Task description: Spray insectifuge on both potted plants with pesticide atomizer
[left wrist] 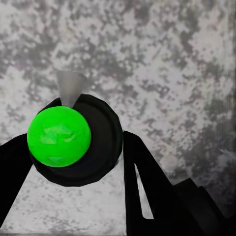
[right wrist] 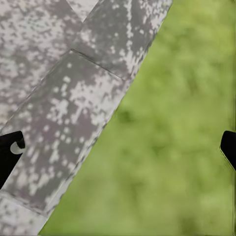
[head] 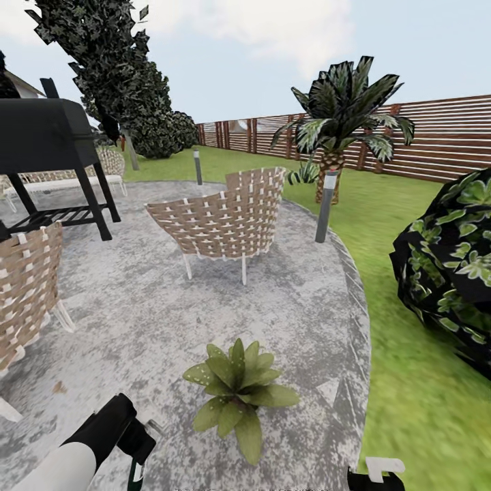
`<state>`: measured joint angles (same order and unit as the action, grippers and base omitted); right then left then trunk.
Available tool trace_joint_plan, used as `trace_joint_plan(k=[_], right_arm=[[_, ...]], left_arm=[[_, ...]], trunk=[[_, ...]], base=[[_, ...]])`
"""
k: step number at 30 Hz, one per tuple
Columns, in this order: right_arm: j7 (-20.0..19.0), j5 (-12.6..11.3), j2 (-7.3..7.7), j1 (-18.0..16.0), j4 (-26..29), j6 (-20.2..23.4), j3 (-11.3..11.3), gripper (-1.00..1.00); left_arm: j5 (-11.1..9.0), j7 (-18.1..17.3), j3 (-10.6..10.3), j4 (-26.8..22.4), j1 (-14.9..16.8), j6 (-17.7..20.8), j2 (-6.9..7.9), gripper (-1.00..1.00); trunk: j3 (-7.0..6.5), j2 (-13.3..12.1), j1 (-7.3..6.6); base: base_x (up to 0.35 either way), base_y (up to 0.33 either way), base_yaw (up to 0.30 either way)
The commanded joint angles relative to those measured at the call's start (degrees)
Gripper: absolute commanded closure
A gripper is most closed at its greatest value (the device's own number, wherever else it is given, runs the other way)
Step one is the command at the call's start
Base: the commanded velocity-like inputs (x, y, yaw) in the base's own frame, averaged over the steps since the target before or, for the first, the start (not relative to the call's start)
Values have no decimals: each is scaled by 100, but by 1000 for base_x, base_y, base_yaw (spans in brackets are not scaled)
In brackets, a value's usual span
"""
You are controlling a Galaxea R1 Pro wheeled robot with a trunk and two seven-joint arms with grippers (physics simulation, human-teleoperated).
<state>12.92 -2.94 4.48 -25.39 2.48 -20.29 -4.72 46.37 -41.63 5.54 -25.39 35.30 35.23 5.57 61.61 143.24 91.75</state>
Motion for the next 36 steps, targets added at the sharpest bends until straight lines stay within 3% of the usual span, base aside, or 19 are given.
trace_joint_plan(k=[1,10,15,24,30,34,36], right_arm=[[18,-31,1,-1,-2,-10,-47,-100],[20,-31,-8,-1,9,-1,-55,-100],[25,-31,-8,-2,7,-10,-54,-100],[27,-31,-8,-1,7,-10,-52,-100],[27,-28,-7,-1,7,-5,-49,-100],[22,-25,-4,-3,7,-6,-47,-100],[6,-7,1,-1,0,-9,-52,-100]], left_arm=[[48,-47,44,-10,3,28,-9,100],[48,-47,50,-17,3,37,-9,100],[48,-47,53,-48,3,39,-2,100],[47,-47,53,-87,3,37,-12,100],[78,-49,39,-79,5,57,53,100],[224,-77,-34,-84,26,129,74,100],[672,-104,-26,-41,85,149,60,100]], trunk=[[5,2,-3],[19,2,-3],[25,2,-3],[25,2,-3],[25,2,-3],[25,2,-3],[25,2,-3]], base=[[-139,-261,262],[-134,-261,266],[-94,-261,35],[71,-254,207],[46,-38,273],[2,-1,259],[0,0,67]])
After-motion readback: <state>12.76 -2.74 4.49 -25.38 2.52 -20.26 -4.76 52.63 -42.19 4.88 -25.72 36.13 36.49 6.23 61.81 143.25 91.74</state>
